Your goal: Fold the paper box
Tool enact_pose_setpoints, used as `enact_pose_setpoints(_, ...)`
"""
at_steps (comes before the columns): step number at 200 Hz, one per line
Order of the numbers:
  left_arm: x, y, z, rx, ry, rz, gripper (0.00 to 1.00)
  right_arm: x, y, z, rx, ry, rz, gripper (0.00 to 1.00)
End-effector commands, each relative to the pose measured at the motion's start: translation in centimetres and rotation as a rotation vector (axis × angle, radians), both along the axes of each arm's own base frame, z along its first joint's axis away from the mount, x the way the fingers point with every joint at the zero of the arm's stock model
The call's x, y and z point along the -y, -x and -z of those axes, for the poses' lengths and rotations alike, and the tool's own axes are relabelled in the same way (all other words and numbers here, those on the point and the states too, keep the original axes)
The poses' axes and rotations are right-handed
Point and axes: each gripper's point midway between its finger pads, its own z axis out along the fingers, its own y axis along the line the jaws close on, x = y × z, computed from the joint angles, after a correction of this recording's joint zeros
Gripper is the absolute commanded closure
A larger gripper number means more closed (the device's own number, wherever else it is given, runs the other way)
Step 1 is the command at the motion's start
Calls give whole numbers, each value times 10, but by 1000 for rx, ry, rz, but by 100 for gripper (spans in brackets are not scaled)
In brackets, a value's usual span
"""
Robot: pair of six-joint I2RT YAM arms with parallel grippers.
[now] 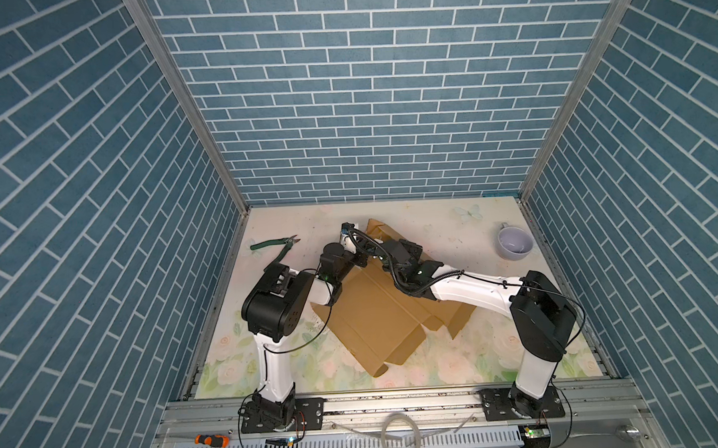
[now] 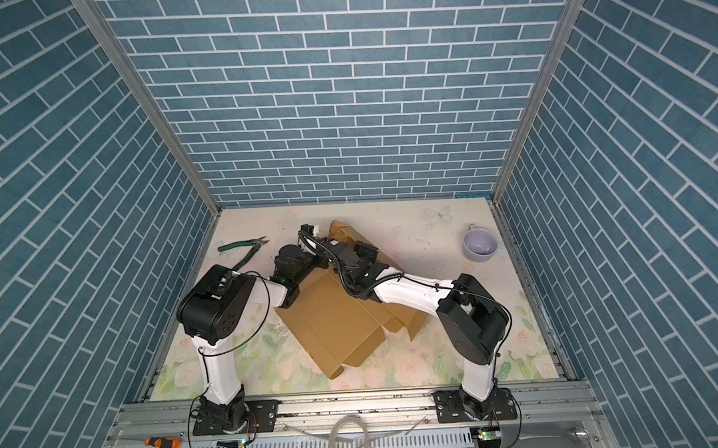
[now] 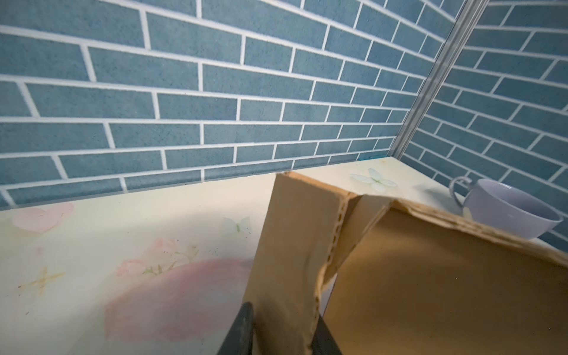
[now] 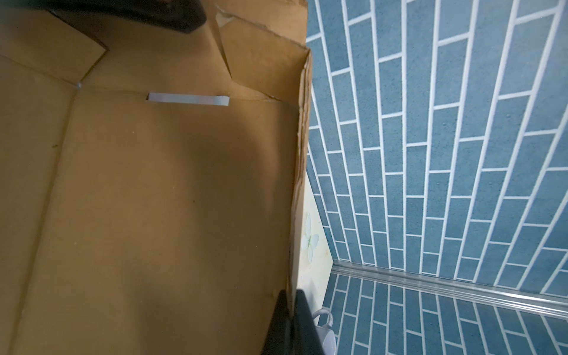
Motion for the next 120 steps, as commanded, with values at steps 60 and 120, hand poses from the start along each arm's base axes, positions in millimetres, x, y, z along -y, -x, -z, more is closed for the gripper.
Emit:
enact_pose_setpoints(60, -10, 10, -35, -132, -14, 387, 40, -25, -5, 5, 75, 74, -126, 100)
enact_pose_setpoints(120, -45, 5, -55, -172, 42, 468, 30, -28, -11, 8, 121, 111, -207, 100)
